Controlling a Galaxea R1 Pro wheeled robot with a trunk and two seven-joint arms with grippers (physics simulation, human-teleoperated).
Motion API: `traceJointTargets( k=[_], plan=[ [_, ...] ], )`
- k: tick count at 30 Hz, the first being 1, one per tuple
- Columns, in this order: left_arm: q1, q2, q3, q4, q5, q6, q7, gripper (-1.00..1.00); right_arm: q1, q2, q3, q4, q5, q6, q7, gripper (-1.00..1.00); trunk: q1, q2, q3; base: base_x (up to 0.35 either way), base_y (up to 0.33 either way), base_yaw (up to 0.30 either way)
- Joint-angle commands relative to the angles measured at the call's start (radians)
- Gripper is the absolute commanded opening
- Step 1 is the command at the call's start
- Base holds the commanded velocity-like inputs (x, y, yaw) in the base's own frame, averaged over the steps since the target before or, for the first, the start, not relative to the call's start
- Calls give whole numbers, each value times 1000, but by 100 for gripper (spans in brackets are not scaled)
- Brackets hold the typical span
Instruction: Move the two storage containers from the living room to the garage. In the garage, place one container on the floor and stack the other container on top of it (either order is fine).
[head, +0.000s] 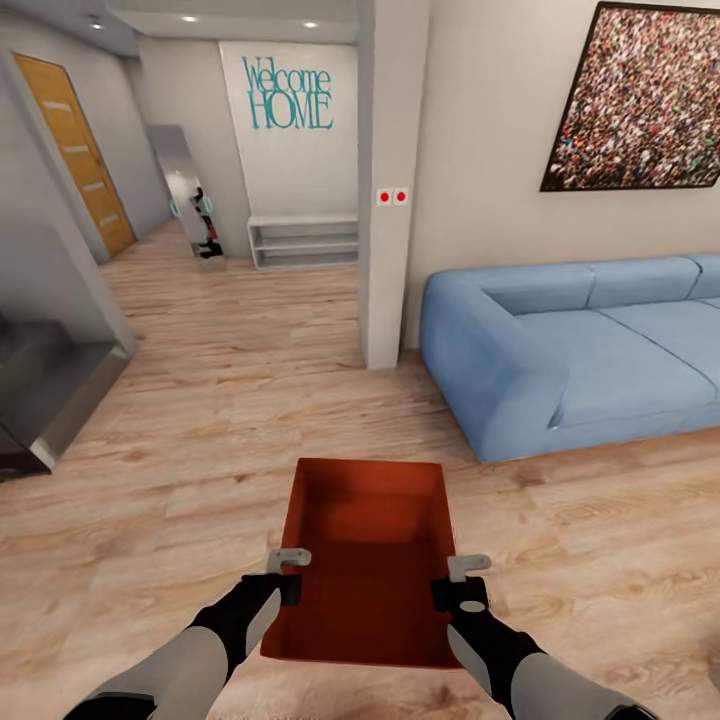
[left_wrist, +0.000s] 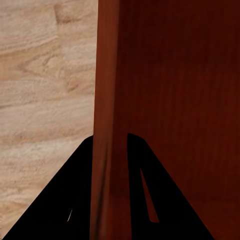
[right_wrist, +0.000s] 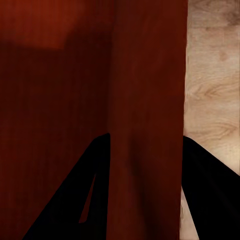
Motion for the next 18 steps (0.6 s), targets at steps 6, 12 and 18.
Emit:
traceJointTargets(
  k=[6, 12, 18],
  plan=[
    [-1, 0, -7, -6, -26, 7, 11, -100, -1, 0, 18, 22, -29, -4, -7, -100, 0, -1, -1, 0, 0, 300],
    [-1, 0, -7, -6, -26, 7, 11, -100, -1, -3, 19, 22, -29, -2, -7, -100, 0, -1, -1, 0, 0, 125],
    [-1, 0, -7, -6, -26, 7, 11, -100, -1, -3, 20, 22, -29, -2, -7, -100, 0, -1, -1, 0, 0, 4]
  ],
)
